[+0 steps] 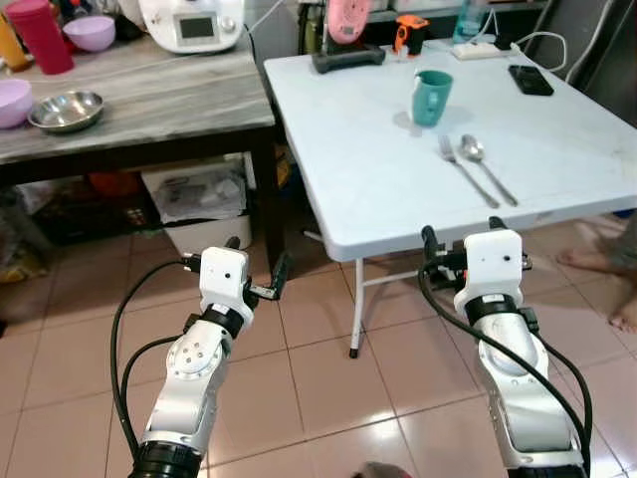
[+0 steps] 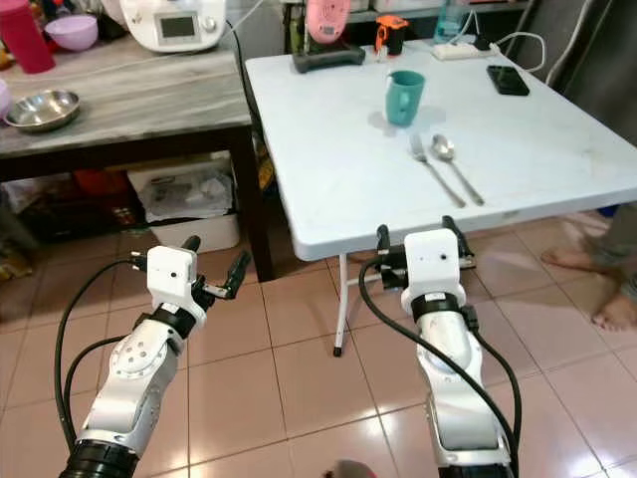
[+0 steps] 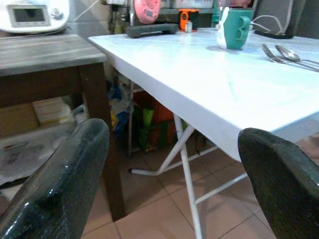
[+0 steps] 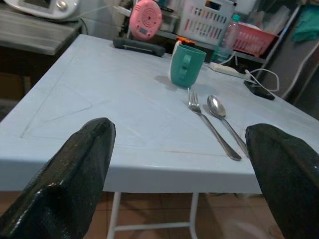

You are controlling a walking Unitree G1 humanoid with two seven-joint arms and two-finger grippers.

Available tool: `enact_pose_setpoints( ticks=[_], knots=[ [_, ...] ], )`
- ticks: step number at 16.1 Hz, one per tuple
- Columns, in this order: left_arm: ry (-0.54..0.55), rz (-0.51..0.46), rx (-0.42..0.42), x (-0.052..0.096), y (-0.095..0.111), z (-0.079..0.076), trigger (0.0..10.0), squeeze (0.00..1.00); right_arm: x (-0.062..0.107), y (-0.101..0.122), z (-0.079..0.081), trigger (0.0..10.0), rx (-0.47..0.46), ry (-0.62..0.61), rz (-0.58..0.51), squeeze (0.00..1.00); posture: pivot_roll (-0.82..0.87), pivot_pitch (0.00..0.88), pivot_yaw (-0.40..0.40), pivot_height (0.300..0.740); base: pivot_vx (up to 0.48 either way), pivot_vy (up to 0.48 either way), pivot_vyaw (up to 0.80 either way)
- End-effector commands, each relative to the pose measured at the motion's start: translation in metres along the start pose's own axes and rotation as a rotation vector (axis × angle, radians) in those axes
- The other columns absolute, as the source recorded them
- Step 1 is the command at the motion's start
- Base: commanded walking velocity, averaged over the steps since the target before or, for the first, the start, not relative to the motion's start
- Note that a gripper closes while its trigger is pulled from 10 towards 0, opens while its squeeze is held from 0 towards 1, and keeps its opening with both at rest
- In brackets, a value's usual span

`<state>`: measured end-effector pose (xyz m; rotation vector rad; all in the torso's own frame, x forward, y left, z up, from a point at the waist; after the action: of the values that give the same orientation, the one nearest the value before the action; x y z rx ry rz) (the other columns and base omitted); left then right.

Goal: Setting the table

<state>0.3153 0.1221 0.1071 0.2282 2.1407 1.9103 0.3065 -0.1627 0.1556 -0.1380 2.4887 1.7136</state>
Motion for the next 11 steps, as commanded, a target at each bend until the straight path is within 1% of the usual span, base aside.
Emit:
enact_pose_setpoints(
  ticks=[1,7,11],
  knots=[
    [-0.003,-0.01,0.013,-0.0001,0.0019,-0.0013,10.0,0.0,0.0002,0.0026,-0.0035,10.0,0.003,-0.008,-0.012,0.0,-0.26,0.116,0.04,0.74,0.0,0.0,0.0],
    [0.017,-0.011,0.023,-0.0012,0.0037,0.0034,10.0,0.0,0.0008,0.0039,-0.0008,10.0,0.006,0.001,-0.024,0.0,-0.25,0.115,0.046,0.74,0.0,0.0,0.0],
    [0.011,-0.005,0.021,-0.0017,0.0033,0.0019,10.0,0.0,0.0006,0.003,0.0001,10.0,0.001,-0.004,-0.022,0.0,-0.25,0.113,0.051,0.74,0.0,0.0,0.8]
  ],
)
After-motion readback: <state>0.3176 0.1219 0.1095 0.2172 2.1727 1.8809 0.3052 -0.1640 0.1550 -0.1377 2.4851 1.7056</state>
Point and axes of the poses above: a point about 5 cm out from each wrist's last joint towards the gripper, its own x axis pointing back from the gripper into the wrist, its own y axis along the axis of the wrist's last joint, z = x × y, the point moved 2 cm from there along -x, pointing out of the wrist towards the gripper, and after that the axes turned 6 degrees about x, right-handed, at the moved point
